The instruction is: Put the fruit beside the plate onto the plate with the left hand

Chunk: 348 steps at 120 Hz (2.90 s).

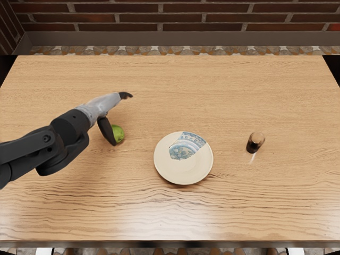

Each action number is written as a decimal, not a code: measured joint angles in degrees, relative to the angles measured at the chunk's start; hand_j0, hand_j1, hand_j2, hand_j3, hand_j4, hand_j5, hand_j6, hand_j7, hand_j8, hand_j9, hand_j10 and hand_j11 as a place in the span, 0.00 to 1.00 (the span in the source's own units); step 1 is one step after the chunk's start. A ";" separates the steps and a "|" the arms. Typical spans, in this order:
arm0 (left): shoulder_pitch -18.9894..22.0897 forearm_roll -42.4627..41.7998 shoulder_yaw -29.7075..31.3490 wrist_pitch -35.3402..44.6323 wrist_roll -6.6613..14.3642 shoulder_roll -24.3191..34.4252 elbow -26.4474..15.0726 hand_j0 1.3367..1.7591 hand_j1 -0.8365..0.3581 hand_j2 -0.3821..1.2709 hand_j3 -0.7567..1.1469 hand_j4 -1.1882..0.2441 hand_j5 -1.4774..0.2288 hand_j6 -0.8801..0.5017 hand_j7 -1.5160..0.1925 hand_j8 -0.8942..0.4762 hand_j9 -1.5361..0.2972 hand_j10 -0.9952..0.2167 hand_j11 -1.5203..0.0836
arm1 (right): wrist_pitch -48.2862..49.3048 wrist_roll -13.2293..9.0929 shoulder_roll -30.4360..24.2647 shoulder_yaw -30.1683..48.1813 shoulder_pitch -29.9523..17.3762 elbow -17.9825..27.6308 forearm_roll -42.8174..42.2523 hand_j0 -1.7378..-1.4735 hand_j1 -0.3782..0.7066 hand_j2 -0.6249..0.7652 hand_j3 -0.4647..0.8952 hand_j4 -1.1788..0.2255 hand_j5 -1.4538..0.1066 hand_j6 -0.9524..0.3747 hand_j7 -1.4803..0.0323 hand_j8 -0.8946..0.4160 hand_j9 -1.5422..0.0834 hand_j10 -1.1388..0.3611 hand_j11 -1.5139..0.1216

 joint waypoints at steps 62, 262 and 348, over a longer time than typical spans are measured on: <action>0.75 -0.02 3.03 0.19 0.00 0.44 0.04 0.76 0.68 0.27 0.40 0.61 0.63 0.41 0.65 0.42 0.61 0.56 0.69 | 0.02 0.00 0.00 0.00 -0.02 0.00 0.00 0.30 0.04 0.45 0.34 0.83 0.92 0.71 0.97 0.67 0.94 0.75 0.91; 0.79 -23.46 -10.07 -10.71 -0.02 2.99 0.27 0.75 0.52 0.32 0.40 0.40 0.36 0.33 0.37 0.33 0.36 0.41 0.40 | 0.01 0.00 0.00 0.00 -0.01 0.00 -0.02 0.30 0.04 0.45 0.34 0.83 0.92 0.71 0.97 0.67 0.94 0.75 0.91; -0.92 -38.34 -18.49 -28.23 0.01 -5.49 1.71 0.76 0.46 0.43 0.40 0.40 0.36 0.34 0.39 0.35 0.38 0.38 0.42 | 0.02 0.00 0.00 0.00 -0.02 0.00 0.00 0.30 0.04 0.45 0.34 0.83 0.92 0.71 0.97 0.67 0.94 0.75 0.91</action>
